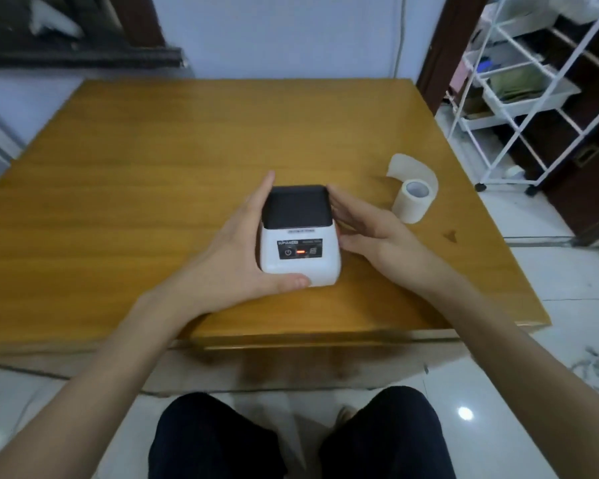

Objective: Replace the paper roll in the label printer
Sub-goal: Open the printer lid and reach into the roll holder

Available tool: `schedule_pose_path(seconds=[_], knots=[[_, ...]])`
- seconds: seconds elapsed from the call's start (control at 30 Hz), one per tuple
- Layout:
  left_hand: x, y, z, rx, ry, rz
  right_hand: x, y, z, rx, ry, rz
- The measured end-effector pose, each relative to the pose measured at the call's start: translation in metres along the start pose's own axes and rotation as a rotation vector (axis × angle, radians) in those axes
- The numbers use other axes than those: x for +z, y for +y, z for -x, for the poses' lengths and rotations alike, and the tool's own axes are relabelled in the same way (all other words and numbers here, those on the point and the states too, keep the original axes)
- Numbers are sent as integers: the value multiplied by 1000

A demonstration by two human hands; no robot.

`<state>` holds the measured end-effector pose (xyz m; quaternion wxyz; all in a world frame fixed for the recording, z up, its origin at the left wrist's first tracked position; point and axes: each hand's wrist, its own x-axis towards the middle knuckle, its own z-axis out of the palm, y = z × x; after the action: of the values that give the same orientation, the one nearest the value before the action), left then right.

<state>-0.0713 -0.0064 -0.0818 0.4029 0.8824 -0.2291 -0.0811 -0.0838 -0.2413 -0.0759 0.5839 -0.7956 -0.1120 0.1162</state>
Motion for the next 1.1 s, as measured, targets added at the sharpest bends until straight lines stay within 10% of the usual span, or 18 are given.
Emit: schedule_pose_path(seconds=[1.1], knots=[[-4, 5, 7, -65, 28, 34, 3, -5, 6, -8, -14, 30]])
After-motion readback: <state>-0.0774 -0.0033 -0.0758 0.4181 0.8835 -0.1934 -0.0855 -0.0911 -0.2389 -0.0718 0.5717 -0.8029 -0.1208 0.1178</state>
